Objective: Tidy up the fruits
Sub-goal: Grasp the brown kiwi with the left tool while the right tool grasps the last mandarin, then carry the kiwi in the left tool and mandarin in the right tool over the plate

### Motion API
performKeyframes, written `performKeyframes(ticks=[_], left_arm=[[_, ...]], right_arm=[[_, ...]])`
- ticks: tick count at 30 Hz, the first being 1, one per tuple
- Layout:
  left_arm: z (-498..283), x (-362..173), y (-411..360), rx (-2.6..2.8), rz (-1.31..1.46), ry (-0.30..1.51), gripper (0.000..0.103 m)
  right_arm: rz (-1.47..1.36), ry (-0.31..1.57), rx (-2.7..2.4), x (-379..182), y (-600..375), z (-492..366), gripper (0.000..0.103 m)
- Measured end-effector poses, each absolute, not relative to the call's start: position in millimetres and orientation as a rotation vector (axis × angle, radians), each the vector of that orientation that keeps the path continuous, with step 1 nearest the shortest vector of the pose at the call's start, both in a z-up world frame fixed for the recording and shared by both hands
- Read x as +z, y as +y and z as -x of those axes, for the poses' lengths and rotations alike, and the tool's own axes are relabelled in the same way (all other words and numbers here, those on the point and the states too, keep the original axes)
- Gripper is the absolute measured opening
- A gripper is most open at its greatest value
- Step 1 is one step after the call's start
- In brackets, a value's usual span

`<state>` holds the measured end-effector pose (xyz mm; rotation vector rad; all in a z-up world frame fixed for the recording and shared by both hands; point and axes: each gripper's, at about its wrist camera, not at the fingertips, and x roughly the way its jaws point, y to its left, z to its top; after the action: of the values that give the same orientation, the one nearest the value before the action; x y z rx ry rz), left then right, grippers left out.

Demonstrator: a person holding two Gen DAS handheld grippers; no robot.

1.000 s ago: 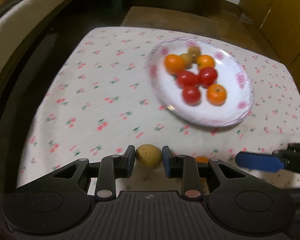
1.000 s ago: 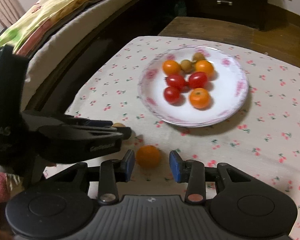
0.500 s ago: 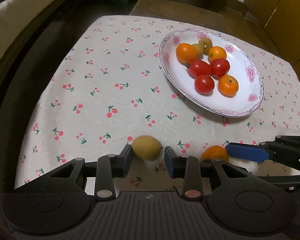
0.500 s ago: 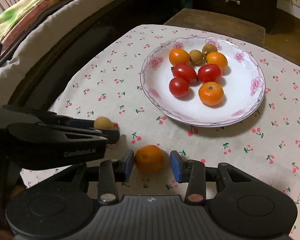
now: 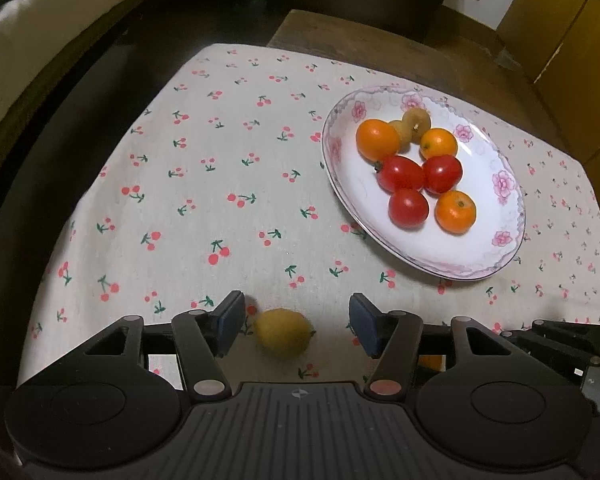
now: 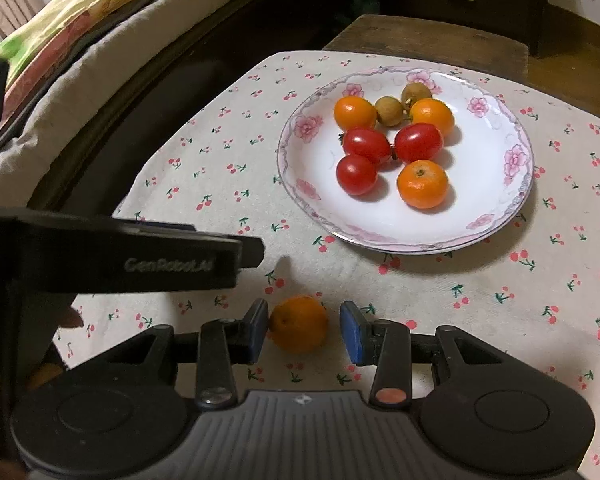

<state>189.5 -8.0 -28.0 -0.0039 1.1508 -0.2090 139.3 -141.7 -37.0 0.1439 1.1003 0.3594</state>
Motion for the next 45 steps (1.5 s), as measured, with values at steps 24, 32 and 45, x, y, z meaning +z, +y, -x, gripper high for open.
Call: performKeyframes(ticks=[24, 32, 45], left_arm=[[-174, -30, -14, -0.206, -0.105, 1.141, 0.038], [-160, -22, -24, -0.241, -0.111, 1.120, 0.038], [-134, -21, -50, -0.302, -0.160, 1.119, 0.038]], right_arm=[[-0.088, 1.080, 0.318, -31, -146, -130, 0.034], [-0.080, 1.071, 0.275, -17, -163, -115, 0.034], [-0.056, 1.062, 0.190, -7, -184, -99, 0.034]])
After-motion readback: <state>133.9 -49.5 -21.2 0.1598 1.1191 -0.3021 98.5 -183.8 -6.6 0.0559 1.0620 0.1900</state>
